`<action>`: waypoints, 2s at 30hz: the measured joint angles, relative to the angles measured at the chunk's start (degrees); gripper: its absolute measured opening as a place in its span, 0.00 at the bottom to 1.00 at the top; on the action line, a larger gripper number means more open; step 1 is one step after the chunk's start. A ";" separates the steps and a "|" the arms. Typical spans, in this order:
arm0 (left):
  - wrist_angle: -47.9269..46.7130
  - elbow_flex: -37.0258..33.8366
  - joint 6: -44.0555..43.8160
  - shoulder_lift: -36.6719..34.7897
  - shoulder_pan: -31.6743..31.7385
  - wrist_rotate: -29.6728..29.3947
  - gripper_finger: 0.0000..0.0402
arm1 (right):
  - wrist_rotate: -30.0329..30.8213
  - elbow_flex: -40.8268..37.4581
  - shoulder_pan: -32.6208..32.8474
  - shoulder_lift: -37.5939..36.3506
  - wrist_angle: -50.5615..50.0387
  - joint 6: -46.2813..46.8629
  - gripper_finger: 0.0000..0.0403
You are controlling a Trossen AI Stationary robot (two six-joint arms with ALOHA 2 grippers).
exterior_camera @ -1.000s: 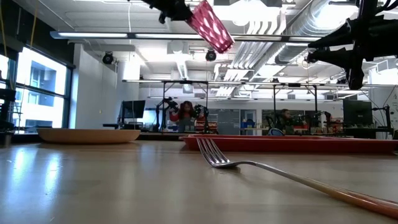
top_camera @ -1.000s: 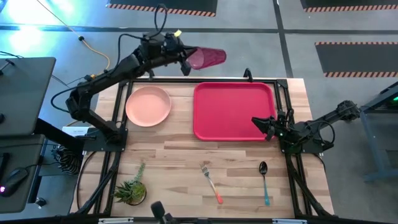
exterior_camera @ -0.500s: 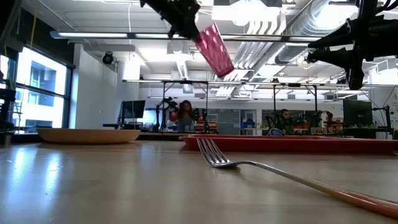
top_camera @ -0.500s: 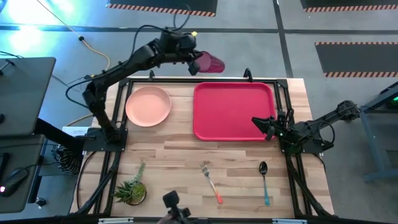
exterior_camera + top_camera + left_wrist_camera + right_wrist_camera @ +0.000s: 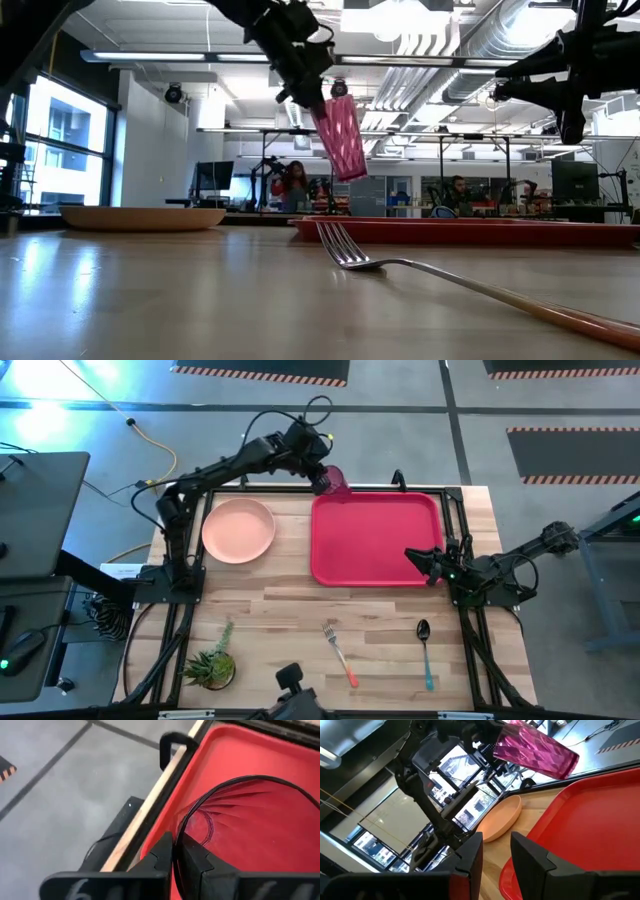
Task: Pick and place plate/cup/fork/spoon on tray
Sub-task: Put the red glass on the top left of the red tray
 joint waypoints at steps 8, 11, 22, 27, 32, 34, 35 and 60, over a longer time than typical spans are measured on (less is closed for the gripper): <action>-2.44 0.00 -1.80 2.49 -0.13 0.81 0.02 | 0.00 0.00 -0.01 0.01 -0.33 0.00 0.23; -3.51 0.02 -2.65 4.08 -0.13 0.98 0.02 | 0.02 0.00 0.01 -0.01 -0.35 0.00 0.23; -5.22 -0.02 -2.85 5.81 -0.13 0.96 0.02 | 0.01 0.00 0.01 -0.01 -0.47 0.00 0.23; -6.26 -0.02 -2.83 5.98 -0.07 0.96 0.02 | 0.02 0.00 0.01 -0.01 -0.68 0.00 0.23; -6.03 0.00 -2.94 8.06 -0.07 1.52 0.02 | 0.02 0.00 -0.01 -0.01 -0.72 0.00 0.23; -5.91 0.02 -3.56 8.36 -0.07 1.81 0.02 | 0.02 0.00 0.01 -0.01 -0.74 0.14 0.23; -5.88 0.06 -3.86 8.42 -0.07 1.89 0.02 | 0.02 0.00 -0.01 -0.01 -0.77 0.57 0.23; -5.49 -0.04 -2.29 8.78 -0.59 1.92 0.17 | -0.61 0.00 -0.01 -0.01 -1.58 1.09 0.23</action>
